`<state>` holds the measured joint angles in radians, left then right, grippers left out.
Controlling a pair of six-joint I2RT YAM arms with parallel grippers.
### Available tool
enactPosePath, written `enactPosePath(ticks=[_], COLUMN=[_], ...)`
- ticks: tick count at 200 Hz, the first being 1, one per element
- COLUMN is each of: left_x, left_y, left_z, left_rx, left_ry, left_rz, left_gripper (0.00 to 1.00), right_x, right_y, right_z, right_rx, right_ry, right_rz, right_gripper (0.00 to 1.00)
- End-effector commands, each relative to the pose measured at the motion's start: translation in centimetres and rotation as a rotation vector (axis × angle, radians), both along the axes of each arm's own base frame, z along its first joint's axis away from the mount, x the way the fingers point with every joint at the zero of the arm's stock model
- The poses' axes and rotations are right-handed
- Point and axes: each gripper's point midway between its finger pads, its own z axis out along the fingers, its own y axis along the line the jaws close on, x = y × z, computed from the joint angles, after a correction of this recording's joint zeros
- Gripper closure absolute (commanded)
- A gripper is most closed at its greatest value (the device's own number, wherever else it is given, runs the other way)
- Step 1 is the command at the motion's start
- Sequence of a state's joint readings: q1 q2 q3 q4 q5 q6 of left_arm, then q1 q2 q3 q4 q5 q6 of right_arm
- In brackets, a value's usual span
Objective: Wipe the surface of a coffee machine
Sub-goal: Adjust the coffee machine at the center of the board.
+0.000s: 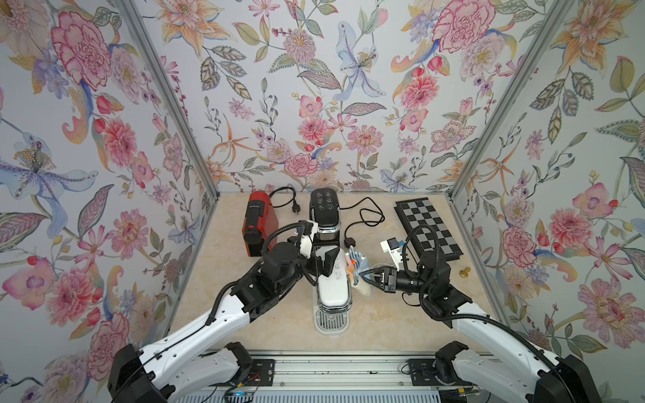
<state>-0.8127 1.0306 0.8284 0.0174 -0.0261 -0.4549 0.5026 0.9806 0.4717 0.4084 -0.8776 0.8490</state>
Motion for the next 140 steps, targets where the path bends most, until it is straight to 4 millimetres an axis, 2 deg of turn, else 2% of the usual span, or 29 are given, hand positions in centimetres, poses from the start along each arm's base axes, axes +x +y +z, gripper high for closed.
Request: enactPosePath(ticks=[1, 22, 46, 64, 91, 116, 140], left_x=[-0.4, 0.0, 0.0, -0.1, 0.1, 0.1, -0.2], left_y=[-0.4, 0.0, 0.0, 0.1, 1.2, 2.0, 1.3], left_z=[-1.3, -2.5, -3.6, -4.4, -5.1, -5.3, -4.5], left_rx=[-0.019, -0.039, -0.026, -0.010, -0.032, -0.065, -0.107], left_ry=[0.072, 0.094, 0.117, 0.136, 0.149, 0.152, 0.134], left_rz=[0.015, 0.068, 0.100, 0.114, 0.181, 0.217, 0.175], left_gripper=[0.01, 0.01, 0.01, 0.01, 0.01, 0.01, 0.01], right_x=[-0.4, 0.3, 1.3, 2.1, 2.6, 1.7, 0.0], right_y=[0.2, 0.1, 0.2, 0.7, 1.5, 3.0, 4.8], right_z=[-0.4, -2.9, -4.7, -6.8, -10.0, -11.9, -13.9], right_rx=[0.044, 0.041, 0.055, 0.032, 0.027, 0.070, 0.080], right_ry=[-0.011, 0.015, 0.022, 0.053, 0.134, 0.228, 0.312], right_rz=[0.021, -0.015, -0.055, -0.069, -0.057, 0.006, 0.066], right_gripper=[1.00, 1.00, 1.00, 1.00, 1.00, 1.00, 1.00])
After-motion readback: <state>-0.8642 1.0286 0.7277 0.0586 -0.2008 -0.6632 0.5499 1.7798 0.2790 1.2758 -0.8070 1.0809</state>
